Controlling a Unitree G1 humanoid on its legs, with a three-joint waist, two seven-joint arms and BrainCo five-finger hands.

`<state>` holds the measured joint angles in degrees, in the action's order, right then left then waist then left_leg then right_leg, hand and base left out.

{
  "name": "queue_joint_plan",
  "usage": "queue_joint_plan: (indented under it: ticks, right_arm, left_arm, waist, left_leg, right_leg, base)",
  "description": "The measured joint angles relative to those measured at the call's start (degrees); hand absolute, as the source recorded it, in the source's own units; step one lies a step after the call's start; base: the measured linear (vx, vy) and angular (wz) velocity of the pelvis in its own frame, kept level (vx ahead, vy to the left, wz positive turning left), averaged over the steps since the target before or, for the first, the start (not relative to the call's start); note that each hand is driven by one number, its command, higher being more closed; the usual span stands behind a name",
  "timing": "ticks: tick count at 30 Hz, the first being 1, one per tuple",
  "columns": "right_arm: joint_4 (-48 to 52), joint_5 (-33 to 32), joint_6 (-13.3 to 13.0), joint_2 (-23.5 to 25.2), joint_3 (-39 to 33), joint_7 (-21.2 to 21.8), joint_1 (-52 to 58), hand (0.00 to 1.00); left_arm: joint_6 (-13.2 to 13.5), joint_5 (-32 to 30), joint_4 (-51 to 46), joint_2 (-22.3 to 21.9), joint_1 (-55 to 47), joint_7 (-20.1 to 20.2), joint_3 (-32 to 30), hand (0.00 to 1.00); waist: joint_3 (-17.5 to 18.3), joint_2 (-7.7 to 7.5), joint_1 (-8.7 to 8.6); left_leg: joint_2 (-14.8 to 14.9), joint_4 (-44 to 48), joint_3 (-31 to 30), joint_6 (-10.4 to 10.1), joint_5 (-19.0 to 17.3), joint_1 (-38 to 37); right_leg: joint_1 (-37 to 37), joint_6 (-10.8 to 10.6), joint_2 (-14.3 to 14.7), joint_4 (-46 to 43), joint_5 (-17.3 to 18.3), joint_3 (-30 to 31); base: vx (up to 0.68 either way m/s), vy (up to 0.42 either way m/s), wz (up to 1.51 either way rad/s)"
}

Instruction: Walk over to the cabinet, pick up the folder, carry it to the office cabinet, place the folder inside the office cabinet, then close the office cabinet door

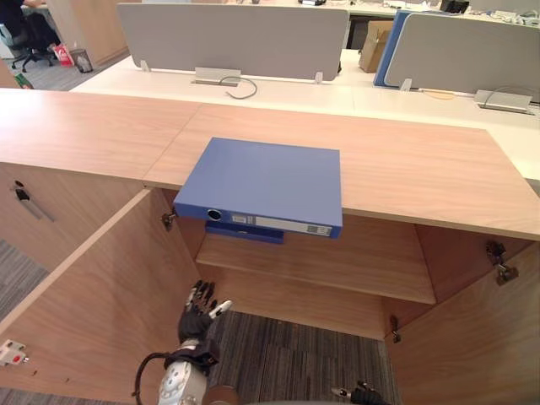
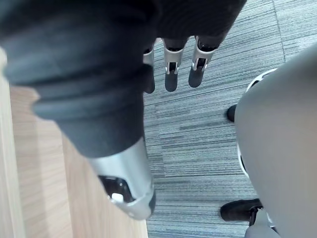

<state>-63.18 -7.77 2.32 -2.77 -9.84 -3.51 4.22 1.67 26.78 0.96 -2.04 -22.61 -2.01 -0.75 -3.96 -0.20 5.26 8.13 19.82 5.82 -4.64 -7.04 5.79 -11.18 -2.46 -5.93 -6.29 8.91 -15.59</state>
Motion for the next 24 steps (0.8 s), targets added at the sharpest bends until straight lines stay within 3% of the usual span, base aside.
queue_joint_plan:
  ticks: [5,9,15,17,21,24]
  right_arm:
    - [0.2,-0.01,-0.03,0.68,0.33,-0.01,0.43,0.0]
    - [0.38,-0.12,-0.14,0.81,0.42,-0.56,1.62,0.0]
    - [-0.4,0.01,-0.62,0.79,2.61,-1.94,1.91,0.0]
    - [-1.86,0.08,-1.41,0.96,3.24,-2.34,1.57,0.0]
    - [-3.02,0.16,-2.0,0.96,3.16,-2.5,1.07,0.0]
    - [-4.34,0.94,-2.5,0.95,2.91,-2.56,0.09,0.0]
  left_arm:
    - [0.01,-3.87,-13.61,-0.97,-1.19,-3.31,-0.69,0.0]
    - [1.29,-15.89,-19.71,-1.09,1.64,-10.09,-0.94,0.0]
    - [1.91,-37.17,-25.9,-0.77,8.57,-25.12,-2.58,0.0]
    - [1.86,-49.21,-30.27,-0.15,12.11,-29.85,-0.42,0.0]
    - [2.11,-60.33,-32.66,2.6,16.54,-31.72,5.57,0.0]
    - [2.21,-68.0,-32.62,2.67,20.24,-32.64,7.63,0.0]
  waist:
    - [0.35,-0.89,0.58]
    - [1.66,-1.04,0.65]
    - [4.11,-1.28,0.64]
    - [4.62,-1.88,0.68]
    - [5.65,-1.92,0.55]
    - [5.86,-1.88,-0.47]
  left_leg:
    - [-1.41,-8.97,1.06,-0.42,4.78,-4.06]
    - [-1.48,-14.53,0.9,-1.05,8.17,-6.13]
    - [-1.65,-19.62,1.07,-1.16,10.98,-8.11]
    - [-1.72,-20.7,1.53,-1.06,11.44,-8.37]
    - [-1.93,-21.69,3.62,-0.97,11.53,-8.93]
    - [-2.06,-21.99,4.36,-0.91,11.57,-8.86]
  right_leg:
    - [0.25,-0.15,-1.0,0.32,-0.04,0.17]
    - [0.32,-0.78,-0.3,1.44,-0.43,0.06]
    - [0.33,-1.05,0.02,2.65,-1.08,0.29]
    - [0.46,-1.17,0.07,3.61,-1.73,0.85]
    - [1.49,-1.41,0.04,4.03,-2.3,3.19]
    - [2.26,-1.39,0.15,4.02,-2.49,4.18]
  base:
    - [-0.04,-0.01,-0.05]
    - [-0.06,-0.055,0.02]
    - [-0.02,-0.007,0.0]
    - [0.0,0.021,-0.11]
    - [0.0,0.04,-0.29]
    - [0.0,0.023,-0.16]
